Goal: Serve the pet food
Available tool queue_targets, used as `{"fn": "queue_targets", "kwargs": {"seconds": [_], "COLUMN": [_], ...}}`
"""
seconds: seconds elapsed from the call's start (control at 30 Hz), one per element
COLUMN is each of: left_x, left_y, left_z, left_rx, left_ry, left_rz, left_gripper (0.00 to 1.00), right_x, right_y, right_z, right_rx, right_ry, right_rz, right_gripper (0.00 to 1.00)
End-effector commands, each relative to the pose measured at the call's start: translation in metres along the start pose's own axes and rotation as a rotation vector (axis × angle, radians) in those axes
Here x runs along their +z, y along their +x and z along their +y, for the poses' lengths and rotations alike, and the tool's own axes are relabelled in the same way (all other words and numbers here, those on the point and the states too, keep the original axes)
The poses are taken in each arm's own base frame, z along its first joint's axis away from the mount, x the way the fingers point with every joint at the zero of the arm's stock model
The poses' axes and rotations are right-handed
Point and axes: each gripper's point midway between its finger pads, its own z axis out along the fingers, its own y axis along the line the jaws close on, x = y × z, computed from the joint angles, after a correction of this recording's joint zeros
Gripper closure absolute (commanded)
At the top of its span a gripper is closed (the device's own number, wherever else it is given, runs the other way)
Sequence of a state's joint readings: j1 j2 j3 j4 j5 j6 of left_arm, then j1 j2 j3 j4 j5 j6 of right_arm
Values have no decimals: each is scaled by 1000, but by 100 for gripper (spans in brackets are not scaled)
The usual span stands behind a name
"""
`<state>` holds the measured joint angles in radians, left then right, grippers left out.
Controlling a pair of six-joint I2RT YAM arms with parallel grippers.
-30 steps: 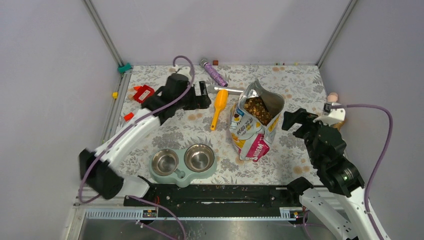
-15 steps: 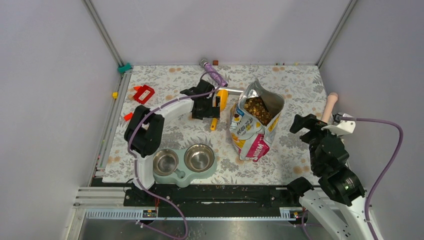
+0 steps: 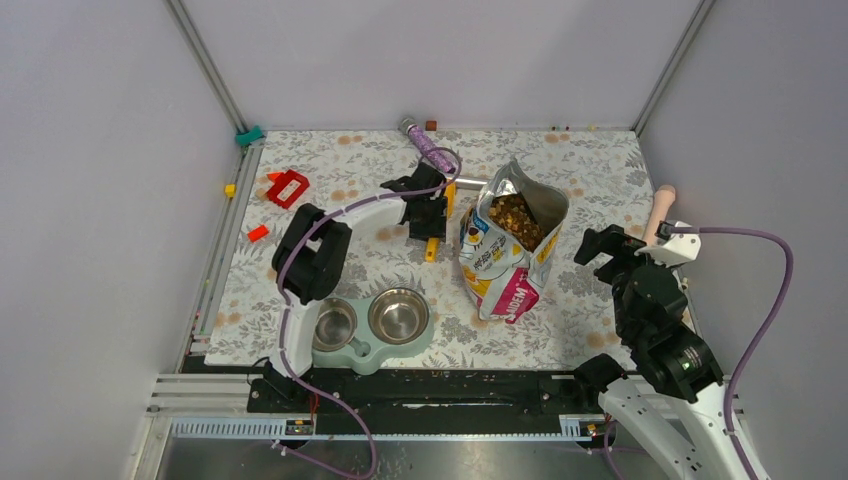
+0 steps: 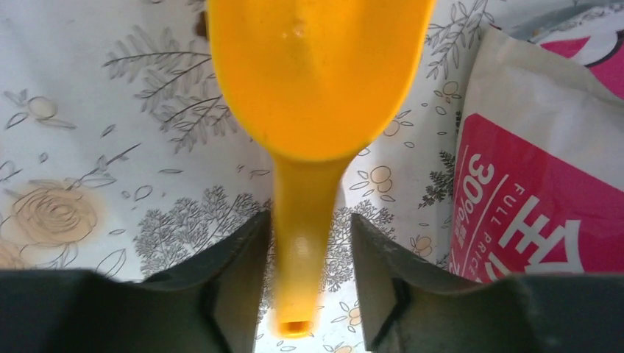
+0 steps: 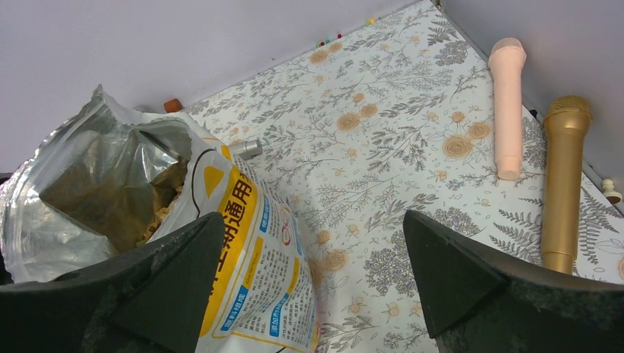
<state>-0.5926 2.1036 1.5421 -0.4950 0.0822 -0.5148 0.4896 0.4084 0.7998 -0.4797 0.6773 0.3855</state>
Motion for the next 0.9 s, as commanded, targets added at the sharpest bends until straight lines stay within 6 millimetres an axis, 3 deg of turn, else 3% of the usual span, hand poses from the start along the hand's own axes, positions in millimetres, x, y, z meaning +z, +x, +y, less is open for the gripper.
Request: {"fn": "queue_targets", "kwargs": {"seconds": [0.0, 0.13, 0.23, 0.33, 0.5, 0.6, 0.73, 0.87], "left_x": [8, 8, -5, -31, -106, -155, -224, -274], "left_y": [-8, -8, -18, -31, -50, -55, -50, -17], "left_z": [-14, -12, 0, 5, 24, 21, -2, -39], "left_rx": [40, 32, 30, 36, 53, 107, 314, 667], "left_ry": [-31, -64, -137, -179, -270, -230, -130, -30], "left_rz": [-27, -27, -79, -144, -326, -429, -558, -663], "left_gripper": [62, 84, 100, 100, 100, 100, 100, 100], "right_x": [4, 3, 2, -1, -4, -8, -16, -31], "right_y": [-8, -7, -8, -8, -9, -10, -10, -6], "right_z": [1, 4, 6, 12, 19, 29, 45, 74], "right_rx": [17, 13, 13, 18, 9, -4, -22, -38], "right_ry": [16, -7, -18, -57, -102, -164, -255, -426], "right_rz": [-33, -27, -25, -18, -7, 12, 51, 130], "right_gripper": [0, 1, 1, 1, 1, 0, 1, 0]}}
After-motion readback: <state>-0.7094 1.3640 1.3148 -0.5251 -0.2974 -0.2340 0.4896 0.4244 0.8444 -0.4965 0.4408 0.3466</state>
